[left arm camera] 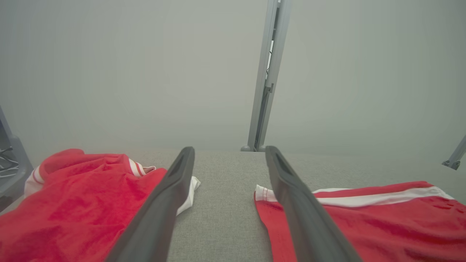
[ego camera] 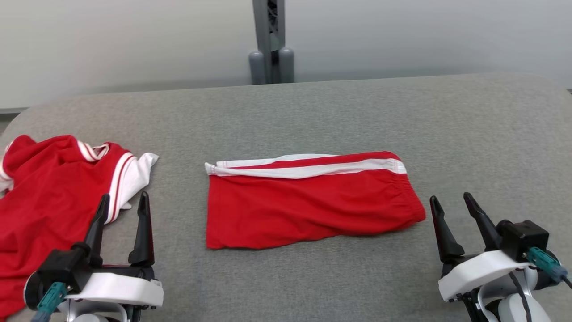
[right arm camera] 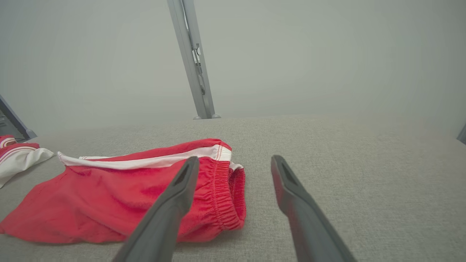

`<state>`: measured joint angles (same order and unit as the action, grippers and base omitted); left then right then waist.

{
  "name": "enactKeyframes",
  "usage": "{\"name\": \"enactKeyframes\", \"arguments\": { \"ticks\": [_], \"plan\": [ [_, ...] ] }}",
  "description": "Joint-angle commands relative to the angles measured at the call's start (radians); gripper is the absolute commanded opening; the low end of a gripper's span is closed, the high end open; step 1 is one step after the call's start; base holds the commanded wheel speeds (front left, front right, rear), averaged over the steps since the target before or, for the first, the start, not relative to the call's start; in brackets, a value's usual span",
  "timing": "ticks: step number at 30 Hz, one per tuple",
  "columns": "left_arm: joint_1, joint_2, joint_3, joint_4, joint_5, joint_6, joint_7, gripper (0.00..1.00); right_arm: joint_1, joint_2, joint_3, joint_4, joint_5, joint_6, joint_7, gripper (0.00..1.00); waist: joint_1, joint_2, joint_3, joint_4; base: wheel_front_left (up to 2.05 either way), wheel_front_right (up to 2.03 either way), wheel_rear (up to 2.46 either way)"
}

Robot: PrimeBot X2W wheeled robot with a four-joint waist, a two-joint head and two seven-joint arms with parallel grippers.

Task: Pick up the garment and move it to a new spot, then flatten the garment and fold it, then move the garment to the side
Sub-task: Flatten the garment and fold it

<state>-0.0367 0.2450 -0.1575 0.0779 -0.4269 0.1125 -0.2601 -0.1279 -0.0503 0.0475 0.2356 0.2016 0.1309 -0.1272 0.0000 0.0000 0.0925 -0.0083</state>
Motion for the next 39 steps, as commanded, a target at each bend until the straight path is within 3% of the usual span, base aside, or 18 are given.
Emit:
{"name": "enactKeyframes", "arguments": {
  "ticks": [1,12,24,25,26,31,39],
  "plan": [
    [-0.022,0.001,-0.003,0.002,0.007,-0.007,-0.003,1.00,-0.020,-0.008,0.003,0.031,0.000,0.000,0.000,1.00,0.0000,0.0000,0.007,0.022,0.00,0.00,0.00],
    [-0.072,-0.009,-0.045,0.020,0.018,-0.028,0.001,1.00,-0.176,-0.012,0.016,0.365,0.058,0.000,-0.057,1.00,0.0000,0.0000,0.066,0.090,0.00,0.00,0.00],
    [-0.122,-0.014,-0.064,0.047,0.026,-0.048,-0.002,1.00,-0.301,-0.004,0.073,0.620,0.202,0.000,-0.102,1.00,0.0000,0.0000,0.103,0.097,0.00,0.00,0.00],
    [-0.124,-0.012,-0.063,0.048,0.027,-0.049,-0.002,1.00,-0.309,-0.003,0.088,0.629,0.210,0.000,-0.106,0.44,0.0000,0.0000,0.106,0.092,0.00,0.00,0.00],
    [-0.126,-0.012,-0.061,0.050,0.027,-0.049,-0.002,1.00,-0.315,-0.003,0.097,0.638,0.230,0.000,-0.108,0.00,0.0000,0.0000,0.109,0.088,0.00,0.00,0.00],
    [-0.141,-0.013,-0.056,0.059,0.027,-0.051,-0.002,1.00,-0.328,-0.017,0.126,0.646,0.286,-0.001,-0.131,0.00,0.0000,0.0000,0.117,0.070,0.00,0.00,0.00],
    [-0.141,-0.014,-0.048,0.065,0.032,-0.052,-0.003,1.00,-0.271,-0.070,0.039,0.578,0.300,-0.001,-0.139,0.00,0.0000,0.0000,0.115,0.047,0.00,0.00,0.00]
  ]
}}
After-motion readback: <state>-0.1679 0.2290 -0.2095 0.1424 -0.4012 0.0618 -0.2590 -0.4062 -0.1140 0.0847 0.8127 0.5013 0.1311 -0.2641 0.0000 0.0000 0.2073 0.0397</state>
